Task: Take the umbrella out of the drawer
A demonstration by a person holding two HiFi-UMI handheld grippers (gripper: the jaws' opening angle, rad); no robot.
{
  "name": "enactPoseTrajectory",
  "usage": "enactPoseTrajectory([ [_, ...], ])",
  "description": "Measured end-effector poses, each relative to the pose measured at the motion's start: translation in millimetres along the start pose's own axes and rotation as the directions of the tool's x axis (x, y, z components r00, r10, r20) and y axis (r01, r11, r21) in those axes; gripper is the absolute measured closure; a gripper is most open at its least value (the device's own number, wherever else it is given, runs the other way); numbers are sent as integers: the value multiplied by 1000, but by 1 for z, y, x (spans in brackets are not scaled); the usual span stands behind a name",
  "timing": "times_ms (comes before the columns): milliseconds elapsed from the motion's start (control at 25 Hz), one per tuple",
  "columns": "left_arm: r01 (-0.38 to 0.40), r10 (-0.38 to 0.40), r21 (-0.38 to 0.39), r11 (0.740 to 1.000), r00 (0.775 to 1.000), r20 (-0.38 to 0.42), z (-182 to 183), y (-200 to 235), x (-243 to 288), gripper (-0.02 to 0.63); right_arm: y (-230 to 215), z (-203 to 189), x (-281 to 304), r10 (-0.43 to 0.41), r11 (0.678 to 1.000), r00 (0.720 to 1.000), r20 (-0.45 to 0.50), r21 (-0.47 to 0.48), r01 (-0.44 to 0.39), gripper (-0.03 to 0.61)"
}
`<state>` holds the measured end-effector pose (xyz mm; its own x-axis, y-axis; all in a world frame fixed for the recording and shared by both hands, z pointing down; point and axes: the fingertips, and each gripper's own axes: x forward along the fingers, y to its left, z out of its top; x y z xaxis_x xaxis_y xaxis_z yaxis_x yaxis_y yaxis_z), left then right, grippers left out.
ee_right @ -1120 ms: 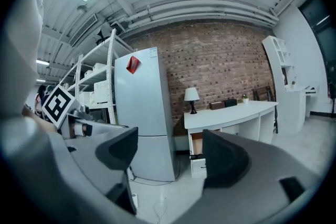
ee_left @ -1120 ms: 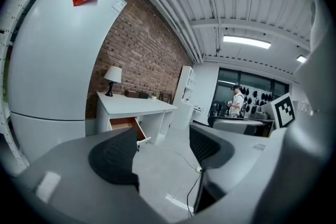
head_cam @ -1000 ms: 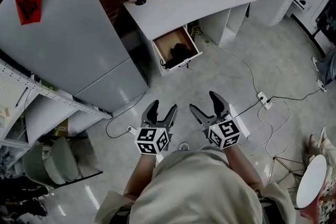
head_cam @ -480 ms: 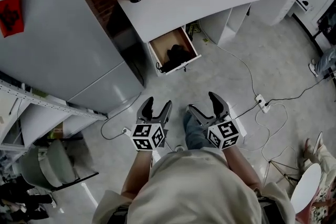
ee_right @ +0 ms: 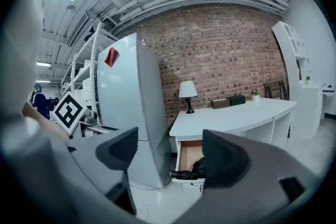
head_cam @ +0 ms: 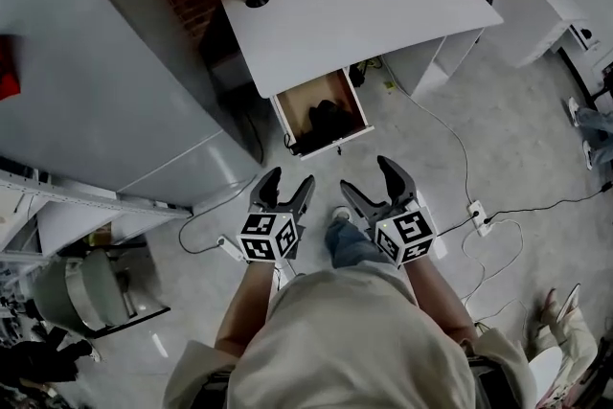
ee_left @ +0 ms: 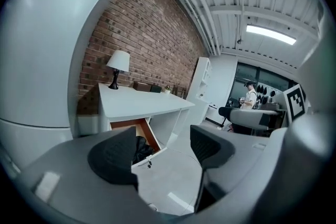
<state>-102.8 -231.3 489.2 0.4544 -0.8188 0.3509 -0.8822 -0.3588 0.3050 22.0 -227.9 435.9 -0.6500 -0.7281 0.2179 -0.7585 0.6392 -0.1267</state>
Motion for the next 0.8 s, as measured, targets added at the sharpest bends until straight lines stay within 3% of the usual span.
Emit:
enactPoseTrajectory([
  [400,-20,19,-17,1000,996,-89,2,26,106,300,-78,-2,58,40,999,998,-45,29,-39,216],
  [600,-15,9,-32,999,986,-169,-18,43,162,295,-107,-17,84,68,997,994,-85,39,-64,216],
  [800,-3,-1,-11,1000,962,-275,-48,62,215,290,-133,-38,109,91,995,987,-136,63,-83,218],
])
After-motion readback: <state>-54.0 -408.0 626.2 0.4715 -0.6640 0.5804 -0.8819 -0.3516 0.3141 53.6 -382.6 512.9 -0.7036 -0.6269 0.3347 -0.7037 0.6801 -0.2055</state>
